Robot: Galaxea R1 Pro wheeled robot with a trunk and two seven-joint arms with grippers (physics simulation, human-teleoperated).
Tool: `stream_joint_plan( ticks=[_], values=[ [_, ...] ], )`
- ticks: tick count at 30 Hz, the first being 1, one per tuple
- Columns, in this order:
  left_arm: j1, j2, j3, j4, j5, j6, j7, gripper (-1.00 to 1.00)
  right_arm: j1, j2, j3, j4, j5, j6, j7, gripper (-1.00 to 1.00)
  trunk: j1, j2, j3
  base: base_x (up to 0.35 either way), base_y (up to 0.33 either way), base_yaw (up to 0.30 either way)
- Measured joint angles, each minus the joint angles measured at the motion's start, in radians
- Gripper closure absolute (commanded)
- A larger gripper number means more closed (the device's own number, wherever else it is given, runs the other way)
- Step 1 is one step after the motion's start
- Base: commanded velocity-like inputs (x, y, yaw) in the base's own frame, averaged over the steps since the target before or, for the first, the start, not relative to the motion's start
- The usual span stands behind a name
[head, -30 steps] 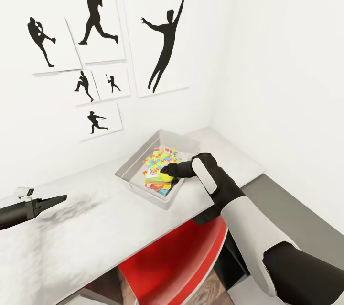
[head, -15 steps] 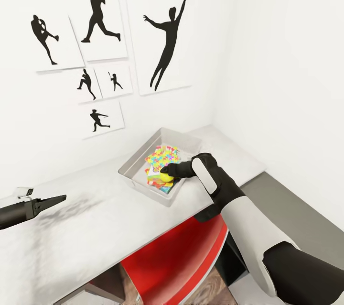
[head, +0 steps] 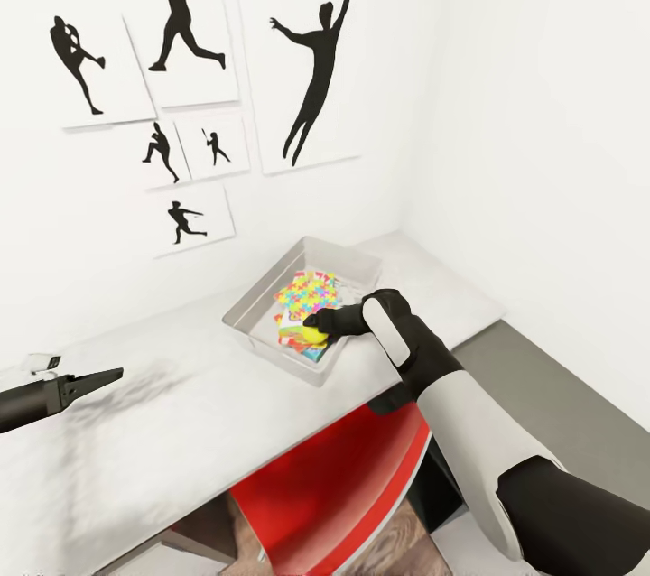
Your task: Put all the toys in the child's room - the three board games (two on the bed and one on the table), the two jigsaw puzzles on the table, and the tennis ball on the table - inside the toy box on the table in the child's room.
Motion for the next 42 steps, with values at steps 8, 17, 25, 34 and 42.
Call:
stream_joint_plan(
  ticks=[8,17,25,34,42],
  values=[
    [0.0,0.0,0.0,0.0,0.0,0.0,0.0,-1.0,0.0,0.0,0.0,0.0,0.0,0.001,0.0,1.0,0.0,0.0,0.0,-0.074,0.042,0.0],
    [0.0,0.0,-0.001,0.0,0.0,0.0,0.0,-1.0,0.0,0.0,0.0,0.0,0.002,0.002,-0.001,-1.0,0.0,0.0,0.0,-0.003,0.002,0.0],
    [0.0,0.0,-0.001,0.0,0.0,0.0,0.0,-1.0,0.0,0.0,0.0,0.0,-0.002,0.003,0.0,-1.0,0.0,0.0,0.0,-0.009,0.002,0.0],
    [0.0,0.001,0.0,0.0,0.0,0.0,0.0,-1.0,0.0,0.0,0.0,-0.009,-0.008,0.008,0.023,-1.0,0.0,0.0,0.01,-0.141,0.025,-0.021],
    [0.0,0.002,0.009,0.0,-0.001,0.0,0.0,-1.0,0.003,0.0,-0.003,-0.062,-0.02,0.008,0.127,-1.0,0.0,0.0,0.022,-0.158,-0.099,-0.06]
  ],
)
